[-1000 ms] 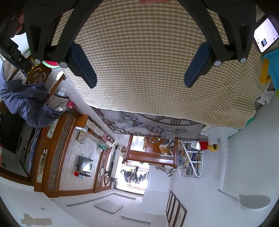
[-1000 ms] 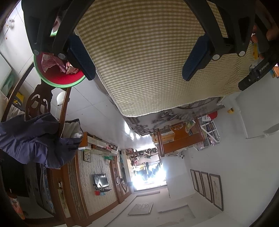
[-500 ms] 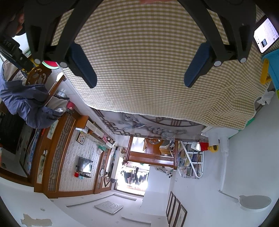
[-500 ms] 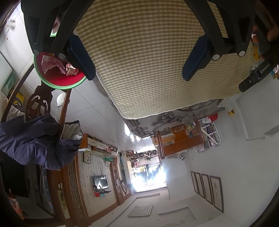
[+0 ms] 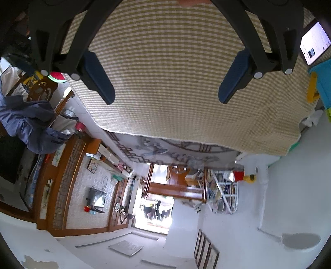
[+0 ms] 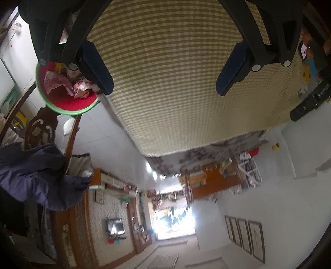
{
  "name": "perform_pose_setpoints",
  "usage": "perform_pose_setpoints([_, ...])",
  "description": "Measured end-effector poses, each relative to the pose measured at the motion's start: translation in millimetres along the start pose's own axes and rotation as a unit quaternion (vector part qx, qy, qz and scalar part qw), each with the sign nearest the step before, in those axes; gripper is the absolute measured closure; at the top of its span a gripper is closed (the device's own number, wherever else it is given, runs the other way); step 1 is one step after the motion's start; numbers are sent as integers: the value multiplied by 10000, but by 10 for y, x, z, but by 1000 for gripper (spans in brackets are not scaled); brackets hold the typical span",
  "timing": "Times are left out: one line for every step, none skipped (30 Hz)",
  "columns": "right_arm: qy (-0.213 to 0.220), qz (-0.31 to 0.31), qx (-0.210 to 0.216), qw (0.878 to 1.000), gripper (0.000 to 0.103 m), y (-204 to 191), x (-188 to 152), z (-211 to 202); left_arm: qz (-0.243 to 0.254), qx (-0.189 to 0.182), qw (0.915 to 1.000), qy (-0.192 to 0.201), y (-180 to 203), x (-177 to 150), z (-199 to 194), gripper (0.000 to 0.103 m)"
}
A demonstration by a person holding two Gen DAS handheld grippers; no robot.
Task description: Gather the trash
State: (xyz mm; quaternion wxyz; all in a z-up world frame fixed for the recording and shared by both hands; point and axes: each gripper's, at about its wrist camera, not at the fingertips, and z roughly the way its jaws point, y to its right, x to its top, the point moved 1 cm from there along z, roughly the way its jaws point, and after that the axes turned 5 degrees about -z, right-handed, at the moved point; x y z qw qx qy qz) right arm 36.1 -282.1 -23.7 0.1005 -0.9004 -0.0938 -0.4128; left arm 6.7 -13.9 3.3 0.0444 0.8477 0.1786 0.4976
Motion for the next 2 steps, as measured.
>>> perform_pose_setpoints([-133,-23,45,9999,7,-20,40,112,-97,33,9999,-59,-40,-9,17,5])
perform_pose_setpoints([-214,-52,74,9997,7,-39,86,220,-156,65,9998,-81,-65,-1,32,5])
